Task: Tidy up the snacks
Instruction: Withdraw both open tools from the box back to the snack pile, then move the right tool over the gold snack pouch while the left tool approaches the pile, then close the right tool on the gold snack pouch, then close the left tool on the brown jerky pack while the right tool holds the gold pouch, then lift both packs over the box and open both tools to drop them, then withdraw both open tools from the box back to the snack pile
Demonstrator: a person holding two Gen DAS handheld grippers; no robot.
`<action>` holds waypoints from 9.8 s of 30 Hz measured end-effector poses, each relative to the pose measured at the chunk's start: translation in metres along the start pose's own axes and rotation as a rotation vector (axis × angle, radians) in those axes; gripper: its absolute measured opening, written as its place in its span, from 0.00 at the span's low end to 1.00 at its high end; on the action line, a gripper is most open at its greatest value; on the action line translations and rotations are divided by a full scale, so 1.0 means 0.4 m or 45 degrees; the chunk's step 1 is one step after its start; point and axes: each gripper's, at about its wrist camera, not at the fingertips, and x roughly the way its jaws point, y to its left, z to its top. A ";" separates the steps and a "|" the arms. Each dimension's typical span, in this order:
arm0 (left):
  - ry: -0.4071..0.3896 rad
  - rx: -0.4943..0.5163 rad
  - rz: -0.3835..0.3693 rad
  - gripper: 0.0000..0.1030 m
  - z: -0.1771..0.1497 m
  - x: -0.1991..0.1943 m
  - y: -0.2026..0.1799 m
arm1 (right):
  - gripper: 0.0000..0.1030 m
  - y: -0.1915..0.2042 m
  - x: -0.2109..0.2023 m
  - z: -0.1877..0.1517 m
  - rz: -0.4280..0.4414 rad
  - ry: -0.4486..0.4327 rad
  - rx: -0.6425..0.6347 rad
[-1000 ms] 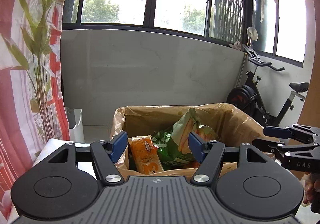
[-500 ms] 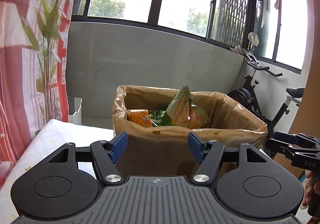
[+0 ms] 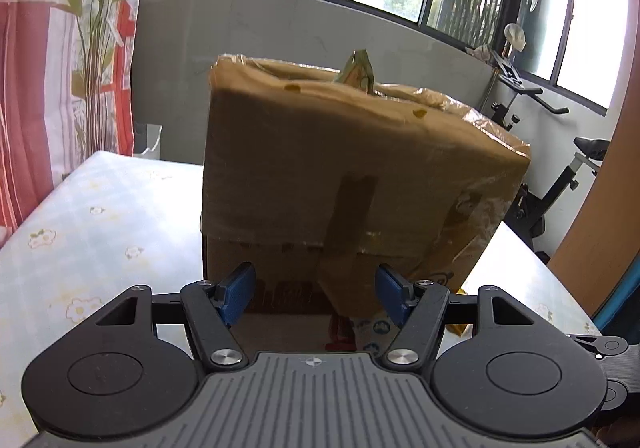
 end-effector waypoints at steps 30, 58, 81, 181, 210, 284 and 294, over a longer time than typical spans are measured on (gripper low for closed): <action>0.098 -0.040 0.014 0.66 -0.066 0.019 -0.008 | 0.73 0.052 0.114 -0.025 0.064 0.109 -0.183; 0.165 -0.035 0.049 0.66 -0.101 0.037 -0.026 | 0.42 0.052 0.094 -0.028 0.167 0.010 -0.160; 0.234 -0.031 0.040 0.66 -0.126 0.068 -0.042 | 0.42 -0.001 0.084 -0.032 0.025 -0.055 0.006; 0.317 0.220 0.084 0.39 -0.220 0.120 -0.085 | 0.38 0.038 0.091 -0.048 0.059 -0.053 0.011; -0.357 0.243 -0.037 0.39 0.224 -0.118 -0.097 | 0.38 0.045 -0.141 0.267 0.132 -0.556 -0.076; 0.107 -0.030 -0.001 0.57 -0.036 0.052 -0.070 | 0.53 -0.158 0.127 0.041 -0.132 -0.001 0.355; 0.136 -0.046 -0.016 0.57 -0.057 0.055 -0.070 | 0.32 -0.153 0.125 0.026 -0.213 -0.015 0.337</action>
